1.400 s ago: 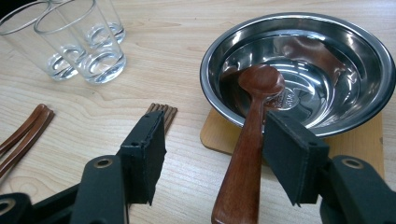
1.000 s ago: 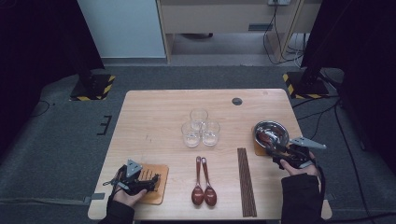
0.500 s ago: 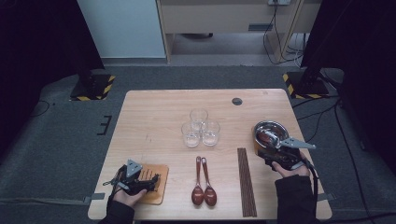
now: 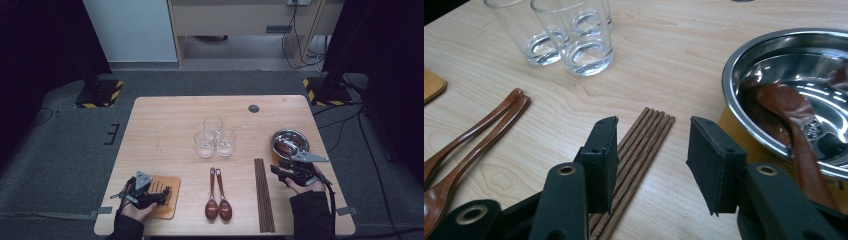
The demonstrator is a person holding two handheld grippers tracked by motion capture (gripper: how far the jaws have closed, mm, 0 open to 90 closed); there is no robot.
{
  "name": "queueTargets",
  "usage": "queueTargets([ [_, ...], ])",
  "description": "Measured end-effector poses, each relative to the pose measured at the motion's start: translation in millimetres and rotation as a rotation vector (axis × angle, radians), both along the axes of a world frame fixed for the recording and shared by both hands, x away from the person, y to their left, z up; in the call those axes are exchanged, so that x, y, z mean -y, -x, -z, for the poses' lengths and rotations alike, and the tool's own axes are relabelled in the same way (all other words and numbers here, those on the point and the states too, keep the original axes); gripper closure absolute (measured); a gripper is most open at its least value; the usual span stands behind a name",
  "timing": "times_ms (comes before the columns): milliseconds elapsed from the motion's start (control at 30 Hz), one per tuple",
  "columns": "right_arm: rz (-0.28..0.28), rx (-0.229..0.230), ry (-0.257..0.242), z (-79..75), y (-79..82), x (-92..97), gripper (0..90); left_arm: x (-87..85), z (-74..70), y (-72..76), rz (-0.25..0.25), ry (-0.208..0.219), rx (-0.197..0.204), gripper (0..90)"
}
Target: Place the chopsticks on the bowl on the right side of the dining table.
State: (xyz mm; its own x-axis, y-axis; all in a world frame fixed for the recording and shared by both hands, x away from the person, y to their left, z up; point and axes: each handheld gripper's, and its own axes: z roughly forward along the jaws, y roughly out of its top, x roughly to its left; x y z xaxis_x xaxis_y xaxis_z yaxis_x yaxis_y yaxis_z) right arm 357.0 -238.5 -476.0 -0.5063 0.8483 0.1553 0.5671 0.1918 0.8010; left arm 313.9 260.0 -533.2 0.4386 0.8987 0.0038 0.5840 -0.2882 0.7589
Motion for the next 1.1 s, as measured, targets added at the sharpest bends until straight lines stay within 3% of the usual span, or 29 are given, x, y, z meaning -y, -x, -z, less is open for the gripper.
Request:
queueTargets([
  [667, -0.005, -0.044, 0.045, 22.7, 8.5, -7.0, 59.0, 0.1, -0.1, 0.5, -0.004, 0.0, -0.007, 7.3],
  [1100, -0.038, -0.086, 0.103, 33.9, 7.3, -15.3, 67.5, 0.1, -0.1, 0.5, -0.004, 0.001, -0.007, 7.3],
])
